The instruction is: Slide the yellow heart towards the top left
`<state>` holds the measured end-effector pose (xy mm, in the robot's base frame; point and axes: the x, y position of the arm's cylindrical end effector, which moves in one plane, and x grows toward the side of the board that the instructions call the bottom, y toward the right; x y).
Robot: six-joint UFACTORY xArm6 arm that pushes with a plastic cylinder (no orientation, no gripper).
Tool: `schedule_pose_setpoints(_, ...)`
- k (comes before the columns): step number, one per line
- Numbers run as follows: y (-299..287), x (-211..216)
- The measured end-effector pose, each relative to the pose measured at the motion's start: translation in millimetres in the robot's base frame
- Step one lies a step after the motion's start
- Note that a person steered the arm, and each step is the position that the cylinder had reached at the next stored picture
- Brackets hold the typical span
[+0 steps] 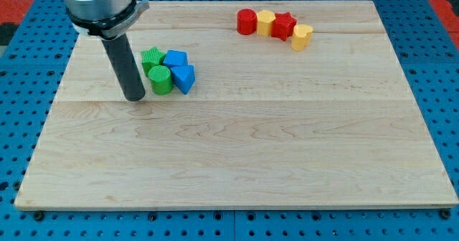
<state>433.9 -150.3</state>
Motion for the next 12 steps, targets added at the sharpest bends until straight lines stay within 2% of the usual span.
schedule_pose_setpoints(2, 25, -5)
schedule_pose_setpoints(3, 26, 11)
schedule_pose_setpoints(4, 75, 34)
schedule_pose_setpoints(5, 208, -31)
schedule_pose_setpoints(6, 286, -145)
schedule_pose_setpoints(7, 303, -172)
schedule_pose_setpoints(8, 311, -164)
schedule_pose_setpoints(9, 355, -155)
schedule_pose_setpoints(10, 458, -213)
schedule_pose_setpoints(11, 460, -242)
schedule_pose_setpoints(12, 318, -225)
